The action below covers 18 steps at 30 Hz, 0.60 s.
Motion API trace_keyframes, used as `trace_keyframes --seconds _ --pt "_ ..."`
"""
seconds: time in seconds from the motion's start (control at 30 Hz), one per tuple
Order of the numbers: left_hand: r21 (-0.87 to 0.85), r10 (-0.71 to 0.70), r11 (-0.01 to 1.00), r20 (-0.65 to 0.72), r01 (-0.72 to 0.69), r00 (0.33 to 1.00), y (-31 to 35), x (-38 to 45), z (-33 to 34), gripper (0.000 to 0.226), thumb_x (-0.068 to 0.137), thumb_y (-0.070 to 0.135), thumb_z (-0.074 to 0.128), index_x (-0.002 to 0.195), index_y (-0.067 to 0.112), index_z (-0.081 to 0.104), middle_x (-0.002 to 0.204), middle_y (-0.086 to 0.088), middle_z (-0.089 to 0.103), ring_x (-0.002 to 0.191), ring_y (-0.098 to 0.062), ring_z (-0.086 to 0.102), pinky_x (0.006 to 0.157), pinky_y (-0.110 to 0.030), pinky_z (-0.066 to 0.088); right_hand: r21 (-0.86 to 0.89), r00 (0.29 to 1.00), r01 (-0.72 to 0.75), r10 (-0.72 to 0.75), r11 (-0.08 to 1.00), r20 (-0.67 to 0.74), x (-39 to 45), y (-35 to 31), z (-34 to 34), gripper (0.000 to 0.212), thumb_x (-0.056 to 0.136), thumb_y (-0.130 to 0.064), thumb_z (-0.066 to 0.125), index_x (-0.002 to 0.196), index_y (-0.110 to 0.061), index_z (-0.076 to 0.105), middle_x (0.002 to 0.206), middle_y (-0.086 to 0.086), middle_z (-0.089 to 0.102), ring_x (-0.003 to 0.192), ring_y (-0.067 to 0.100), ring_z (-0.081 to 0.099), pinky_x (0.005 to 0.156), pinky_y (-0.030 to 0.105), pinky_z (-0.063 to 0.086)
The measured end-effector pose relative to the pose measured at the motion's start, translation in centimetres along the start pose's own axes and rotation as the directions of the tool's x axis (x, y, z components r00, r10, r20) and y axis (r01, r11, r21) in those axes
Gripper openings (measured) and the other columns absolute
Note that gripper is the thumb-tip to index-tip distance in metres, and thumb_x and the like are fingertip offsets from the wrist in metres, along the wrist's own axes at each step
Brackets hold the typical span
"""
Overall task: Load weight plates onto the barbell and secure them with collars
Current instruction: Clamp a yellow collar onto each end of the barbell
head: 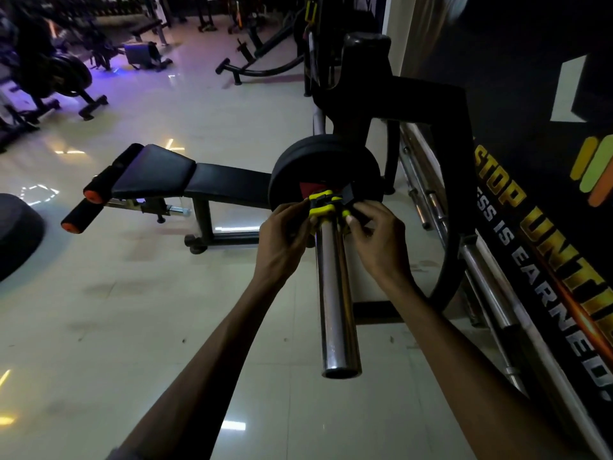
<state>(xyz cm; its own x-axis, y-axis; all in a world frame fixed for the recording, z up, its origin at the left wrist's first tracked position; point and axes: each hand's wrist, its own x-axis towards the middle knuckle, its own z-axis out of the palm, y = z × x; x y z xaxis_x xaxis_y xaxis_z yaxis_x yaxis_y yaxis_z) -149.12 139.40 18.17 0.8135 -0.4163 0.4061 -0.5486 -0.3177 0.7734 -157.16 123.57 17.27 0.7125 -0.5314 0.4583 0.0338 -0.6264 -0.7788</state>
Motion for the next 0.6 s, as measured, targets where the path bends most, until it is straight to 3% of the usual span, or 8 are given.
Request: trace_keyframes --seconds 0.13,0.2,0.33,0.37,0.43,0.5,0.6 --pt "0.036 -0.031 0.999 -0.006 0.032 0.999 -0.5 1.9 0.4 0.039 0.097 0.016 0.07 0.133 0.003 0.066 0.125 -0.013 0.067 0.109 -0.021 0.068 0.092 -0.03 0.06 -0.01 1.0 -0.011 0.011 1.0 0.012 1.3 0.5 0.7 0.03 0.098 -0.011 0.066 0.128 -0.006 0.068 0.13 0.007 0.066 0.117 0.016 0.064 0.095 0.009 0.05" --pt "0.039 -0.033 0.999 0.001 0.033 0.999 -0.9 2.2 0.4 0.039 0.096 0.018 0.071 0.132 0.004 0.067 0.124 -0.012 0.068 0.106 -0.02 0.069 0.088 -0.021 0.058 -0.007 1.0 0.003 -0.002 1.0 0.022 1.3 0.6 0.9 0.032 0.099 -0.01 0.064 0.131 -0.005 0.066 0.135 0.008 0.064 0.122 0.017 0.062 0.101 0.021 0.054" --pt "0.047 -0.04 0.998 0.012 0.04 0.999 -1.3 2.5 0.4 0.038 0.095 0.017 0.072 0.13 0.003 0.068 0.121 -0.013 0.069 0.092 -0.008 0.065 0.075 -0.001 0.05 -0.067 0.991 0.102 -0.096 0.993 0.091 1.7 0.0 0.9 0.037 0.104 -0.005 0.055 0.14 -0.004 0.06 0.143 0.011 0.055 0.126 0.009 0.051 0.1 -0.001 0.038" --pt "0.055 -0.039 0.998 0.017 0.038 0.999 -1.3 2.5 0.4 0.038 0.095 0.016 0.072 0.129 0.002 0.068 0.12 -0.013 0.069 0.087 -0.003 0.065 0.073 0.0 0.05 -0.095 0.982 0.139 -0.124 0.986 0.142 2.0 -0.3 0.8 0.041 0.104 -0.002 0.052 0.145 -0.007 0.056 0.144 0.011 0.051 0.128 0.011 0.05 0.102 0.0 0.039" --pt "0.075 -0.034 0.997 0.032 0.031 0.999 -1.1 2.7 0.2 0.037 0.095 0.014 0.073 0.129 0.001 0.068 0.12 -0.015 0.07 0.082 0.002 0.064 0.07 -0.001 0.05 -0.153 0.96 0.182 -0.142 0.971 0.24 2.6 -0.9 0.7 0.055 0.102 0.004 0.05 0.153 -0.016 0.048 0.147 0.009 0.044 0.133 0.017 0.049 0.107 0.016 0.048" --pt "0.104 -0.017 0.995 0.051 0.012 0.999 -0.9 2.8 -0.2 0.039 0.094 0.012 0.073 0.13 0.002 0.067 0.121 -0.015 0.07 0.09 -0.007 0.068 0.078 -0.012 0.058 -0.181 0.949 0.178 -0.12 0.967 0.29 2.9 -1.4 0.4 0.06 0.101 0.006 0.05 0.155 -0.021 0.044 0.149 0.009 0.041 0.135 0.02 0.049 0.104 0.025 0.053" --pt "0.166 0.06 0.984 0.049 -0.067 0.997 -0.3 3.0 -0.9 0.051 0.091 0.007 0.075 0.14 0.004 0.06 0.131 -0.016 0.065 0.112 -0.025 0.067 0.094 -0.036 0.059 -0.182 0.948 0.161 -0.101 0.97 0.301 3.0 -1.5 -0.1 0.055 0.103 0.002 0.048 0.154 -0.021 0.046 0.149 0.009 0.041 0.134 0.019 0.049 0.099 0.011 0.045"
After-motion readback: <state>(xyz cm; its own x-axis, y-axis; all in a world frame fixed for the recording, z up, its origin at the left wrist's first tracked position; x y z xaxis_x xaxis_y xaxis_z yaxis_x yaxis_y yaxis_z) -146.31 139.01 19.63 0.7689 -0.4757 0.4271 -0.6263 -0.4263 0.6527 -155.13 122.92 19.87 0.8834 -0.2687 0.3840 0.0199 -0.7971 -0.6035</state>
